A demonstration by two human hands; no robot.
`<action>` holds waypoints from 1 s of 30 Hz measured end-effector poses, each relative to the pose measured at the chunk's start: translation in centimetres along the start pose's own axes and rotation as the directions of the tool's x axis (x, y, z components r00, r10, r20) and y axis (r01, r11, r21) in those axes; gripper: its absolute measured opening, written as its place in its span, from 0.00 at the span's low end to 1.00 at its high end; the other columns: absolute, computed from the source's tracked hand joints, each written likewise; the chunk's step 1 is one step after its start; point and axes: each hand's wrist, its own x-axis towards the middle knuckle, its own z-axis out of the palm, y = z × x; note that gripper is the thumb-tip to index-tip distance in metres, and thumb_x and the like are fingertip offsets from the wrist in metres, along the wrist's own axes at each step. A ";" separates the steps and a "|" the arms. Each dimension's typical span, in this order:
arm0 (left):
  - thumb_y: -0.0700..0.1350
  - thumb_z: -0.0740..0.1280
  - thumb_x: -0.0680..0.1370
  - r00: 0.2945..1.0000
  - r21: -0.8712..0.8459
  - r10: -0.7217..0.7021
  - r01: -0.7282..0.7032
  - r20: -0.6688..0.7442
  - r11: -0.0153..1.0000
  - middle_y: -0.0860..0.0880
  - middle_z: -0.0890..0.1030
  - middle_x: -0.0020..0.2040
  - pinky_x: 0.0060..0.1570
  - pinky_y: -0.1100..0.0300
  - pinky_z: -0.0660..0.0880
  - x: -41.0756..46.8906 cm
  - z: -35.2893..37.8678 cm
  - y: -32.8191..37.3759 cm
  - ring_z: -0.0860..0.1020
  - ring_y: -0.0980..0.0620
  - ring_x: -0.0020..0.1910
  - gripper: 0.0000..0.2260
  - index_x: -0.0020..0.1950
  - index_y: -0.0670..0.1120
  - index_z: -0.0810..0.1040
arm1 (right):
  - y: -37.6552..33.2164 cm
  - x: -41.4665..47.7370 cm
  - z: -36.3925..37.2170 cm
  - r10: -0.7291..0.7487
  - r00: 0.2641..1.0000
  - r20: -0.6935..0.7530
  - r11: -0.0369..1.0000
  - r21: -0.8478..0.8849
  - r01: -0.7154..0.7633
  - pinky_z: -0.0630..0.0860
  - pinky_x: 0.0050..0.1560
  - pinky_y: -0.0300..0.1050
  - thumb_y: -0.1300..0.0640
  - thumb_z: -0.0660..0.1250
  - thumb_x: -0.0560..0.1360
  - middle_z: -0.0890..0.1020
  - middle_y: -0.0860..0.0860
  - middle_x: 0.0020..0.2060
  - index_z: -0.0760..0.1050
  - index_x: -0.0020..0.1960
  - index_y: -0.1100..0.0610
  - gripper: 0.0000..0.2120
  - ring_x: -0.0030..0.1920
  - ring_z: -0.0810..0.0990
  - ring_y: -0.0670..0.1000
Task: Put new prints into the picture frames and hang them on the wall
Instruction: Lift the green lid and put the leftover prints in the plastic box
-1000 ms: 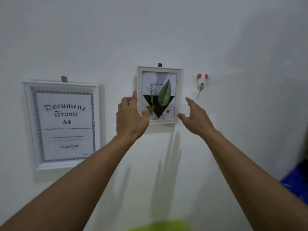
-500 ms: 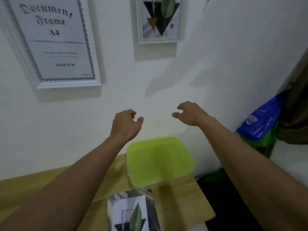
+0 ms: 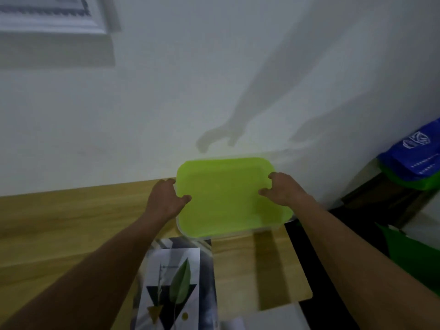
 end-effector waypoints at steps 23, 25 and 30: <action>0.44 0.77 0.70 0.946 -0.346 -0.319 0.317 0.052 0.883 0.41 0.80 0.61 0.59 0.50 0.75 0.7 3.6 -0.2 0.78 0.41 0.59 0.28 0.68 0.39 0.74 | 5.3 4.0 2.9 0.267 0.964 0.020 0.888 0.384 -0.254 0.75 0.51 0.50 0.36 0.81 0.55 0.81 0.56 0.49 0.78 0.51 0.59 0.35 0.54 0.79 0.60; 0.42 0.77 0.69 0.942 -0.406 -0.336 0.313 0.014 0.859 0.43 0.80 0.60 0.58 0.49 0.76 0.6 3.2 -0.3 0.78 0.43 0.58 0.28 0.67 0.41 0.73 | 5.3 3.5 2.4 0.234 0.972 0.007 0.860 0.465 -0.210 0.79 0.52 0.53 0.39 0.83 0.55 0.82 0.55 0.49 0.76 0.53 0.60 0.36 0.52 0.81 0.58; 0.37 0.76 0.68 0.961 -0.512 -0.274 0.248 0.026 0.822 0.43 0.79 0.56 0.56 0.50 0.76 -0.1 -0.1 -1.9 0.78 0.45 0.53 0.37 0.75 0.47 0.66 | 3.7 1.2 0.7 0.119 0.993 0.017 0.795 0.598 -0.105 0.78 0.55 0.54 0.54 0.84 0.62 0.79 0.57 0.61 0.67 0.70 0.57 0.43 0.55 0.80 0.57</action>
